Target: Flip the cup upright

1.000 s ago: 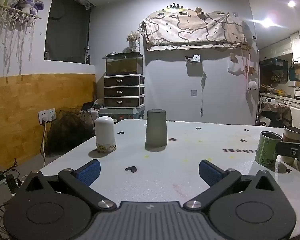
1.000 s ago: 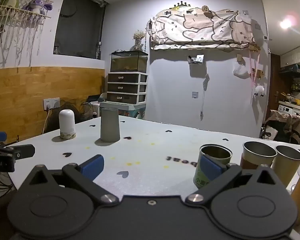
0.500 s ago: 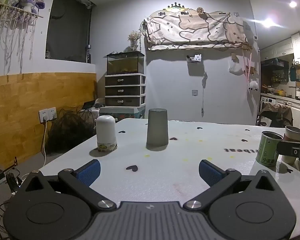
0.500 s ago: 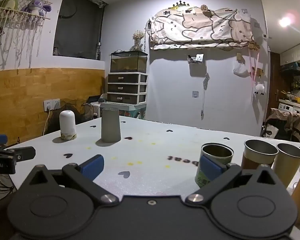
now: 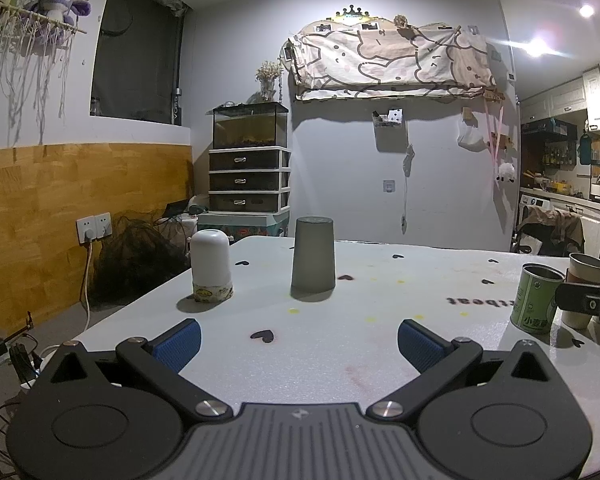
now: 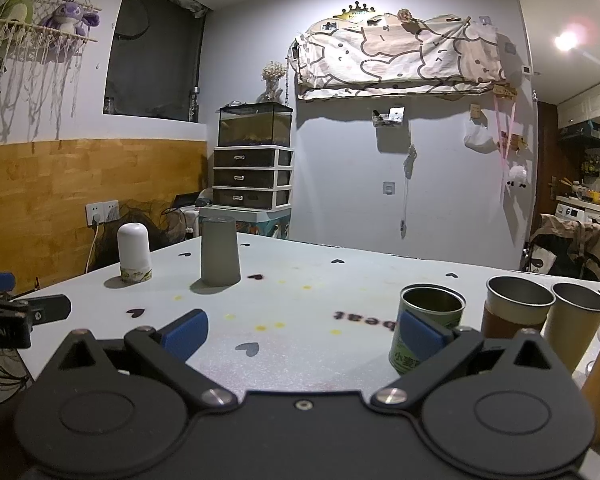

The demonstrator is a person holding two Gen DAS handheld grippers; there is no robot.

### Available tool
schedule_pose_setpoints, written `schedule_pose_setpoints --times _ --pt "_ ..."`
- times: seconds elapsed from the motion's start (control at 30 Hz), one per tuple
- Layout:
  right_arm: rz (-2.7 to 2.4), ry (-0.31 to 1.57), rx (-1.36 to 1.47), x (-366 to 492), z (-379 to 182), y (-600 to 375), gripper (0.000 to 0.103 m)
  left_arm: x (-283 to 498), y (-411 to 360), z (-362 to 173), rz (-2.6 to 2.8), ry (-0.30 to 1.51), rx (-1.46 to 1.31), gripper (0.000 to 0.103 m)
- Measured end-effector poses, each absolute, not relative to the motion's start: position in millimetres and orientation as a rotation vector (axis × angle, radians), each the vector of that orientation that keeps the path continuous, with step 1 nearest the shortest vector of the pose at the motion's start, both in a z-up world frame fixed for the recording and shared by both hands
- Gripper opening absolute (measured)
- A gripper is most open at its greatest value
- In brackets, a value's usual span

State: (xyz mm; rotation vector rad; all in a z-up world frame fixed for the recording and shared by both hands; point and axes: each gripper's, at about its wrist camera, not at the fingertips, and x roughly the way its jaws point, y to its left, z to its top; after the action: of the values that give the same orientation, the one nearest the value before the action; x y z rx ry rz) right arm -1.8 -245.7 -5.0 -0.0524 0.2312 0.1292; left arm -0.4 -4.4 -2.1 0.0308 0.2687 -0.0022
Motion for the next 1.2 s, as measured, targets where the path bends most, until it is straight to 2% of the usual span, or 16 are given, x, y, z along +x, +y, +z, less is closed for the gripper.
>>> schedule_pose_setpoints --times 1.2 --pt "0.115 0.231 -0.023 -9 -6 -255 0.103 -1 -13 -5 -0.007 0.272 0.023 0.103"
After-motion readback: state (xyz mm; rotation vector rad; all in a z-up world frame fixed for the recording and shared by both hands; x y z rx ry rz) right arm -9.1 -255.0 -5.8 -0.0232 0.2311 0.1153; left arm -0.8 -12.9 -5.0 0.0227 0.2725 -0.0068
